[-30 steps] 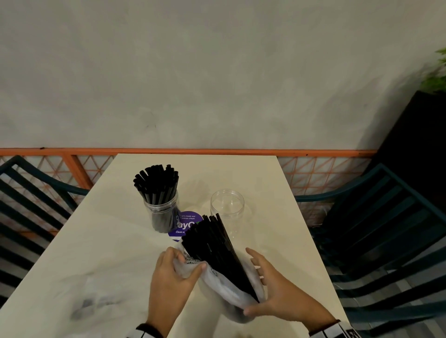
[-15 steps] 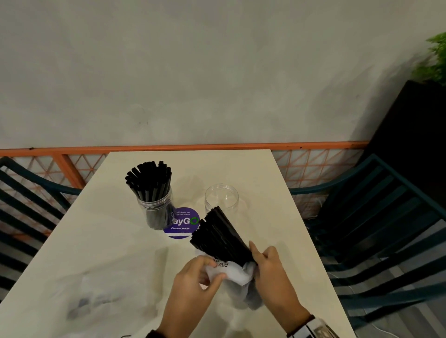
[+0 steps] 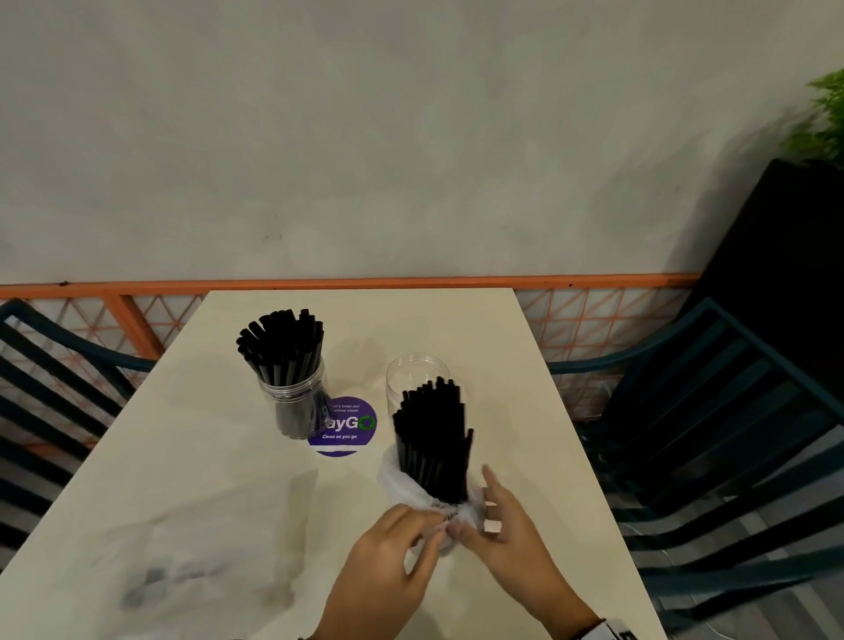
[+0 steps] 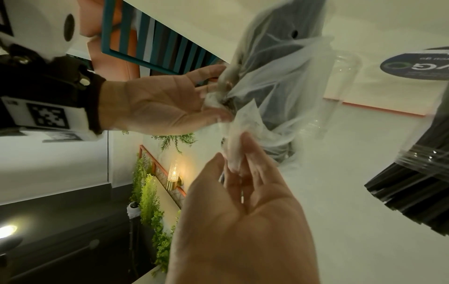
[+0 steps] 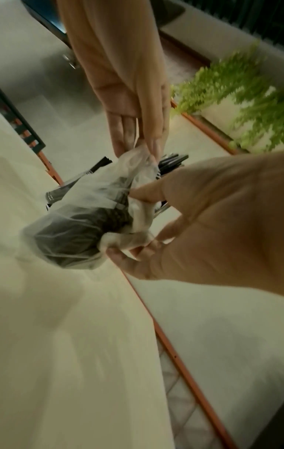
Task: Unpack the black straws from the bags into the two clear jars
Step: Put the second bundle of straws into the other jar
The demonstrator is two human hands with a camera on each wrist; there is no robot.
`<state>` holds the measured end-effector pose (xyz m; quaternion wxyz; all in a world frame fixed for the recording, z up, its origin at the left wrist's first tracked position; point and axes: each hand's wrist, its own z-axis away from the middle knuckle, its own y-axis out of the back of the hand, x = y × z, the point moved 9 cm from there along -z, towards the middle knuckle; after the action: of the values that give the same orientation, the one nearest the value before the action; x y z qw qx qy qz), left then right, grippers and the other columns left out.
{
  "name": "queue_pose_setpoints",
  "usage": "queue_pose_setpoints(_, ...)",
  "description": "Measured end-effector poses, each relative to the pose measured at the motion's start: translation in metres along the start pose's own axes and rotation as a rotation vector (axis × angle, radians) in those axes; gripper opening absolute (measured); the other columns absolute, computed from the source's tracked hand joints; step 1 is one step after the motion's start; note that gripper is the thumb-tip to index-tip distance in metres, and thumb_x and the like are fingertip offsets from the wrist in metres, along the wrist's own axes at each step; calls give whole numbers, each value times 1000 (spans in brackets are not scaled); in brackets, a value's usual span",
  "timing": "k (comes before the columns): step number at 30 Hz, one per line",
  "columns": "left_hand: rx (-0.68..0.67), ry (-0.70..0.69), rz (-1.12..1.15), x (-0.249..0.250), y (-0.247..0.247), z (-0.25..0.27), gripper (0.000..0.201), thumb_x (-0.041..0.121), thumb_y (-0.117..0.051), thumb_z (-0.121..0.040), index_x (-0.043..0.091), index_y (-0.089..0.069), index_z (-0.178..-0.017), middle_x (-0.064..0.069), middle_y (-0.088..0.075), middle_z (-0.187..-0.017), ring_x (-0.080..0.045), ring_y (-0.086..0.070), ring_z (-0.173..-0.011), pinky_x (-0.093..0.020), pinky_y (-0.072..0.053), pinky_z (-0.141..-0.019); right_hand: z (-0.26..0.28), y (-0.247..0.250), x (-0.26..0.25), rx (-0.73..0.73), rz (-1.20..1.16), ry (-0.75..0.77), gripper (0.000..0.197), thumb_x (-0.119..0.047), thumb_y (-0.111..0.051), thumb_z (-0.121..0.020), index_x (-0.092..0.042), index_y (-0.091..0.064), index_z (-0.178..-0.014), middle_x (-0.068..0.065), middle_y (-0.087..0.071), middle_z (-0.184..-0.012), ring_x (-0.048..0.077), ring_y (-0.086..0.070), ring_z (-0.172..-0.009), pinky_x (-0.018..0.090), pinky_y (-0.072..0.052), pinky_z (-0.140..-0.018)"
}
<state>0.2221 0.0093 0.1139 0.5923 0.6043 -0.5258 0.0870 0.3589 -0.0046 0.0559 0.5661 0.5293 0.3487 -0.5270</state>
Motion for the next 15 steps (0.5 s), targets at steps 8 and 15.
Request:
queue_pose_setpoints(8, 298, 243, 244, -22, 54, 8, 61, 57, -68, -53, 40, -45, -107, 8, -59, -85, -1, -56, -84, -6, -40, -72, -4, 7, 8, -39, -148, -21, 21, -6, -63, -84, -19, -72, -98, 4, -75, -97, 25, -66, -93, 33, -52, -85)
queue_pose_setpoints(15, -272, 434, 649, -57, 21, -2, 101, 50, -90, -26, 23, -49, -115, 13, -68, -106, 4, -59, -106, -9, -45, -81, 1, -21, -10, -149, 6, 70, 27, -15, -57, -90, -37, -73, -89, -7, -63, -80, 10, -60, -79, 22, -47, -76)
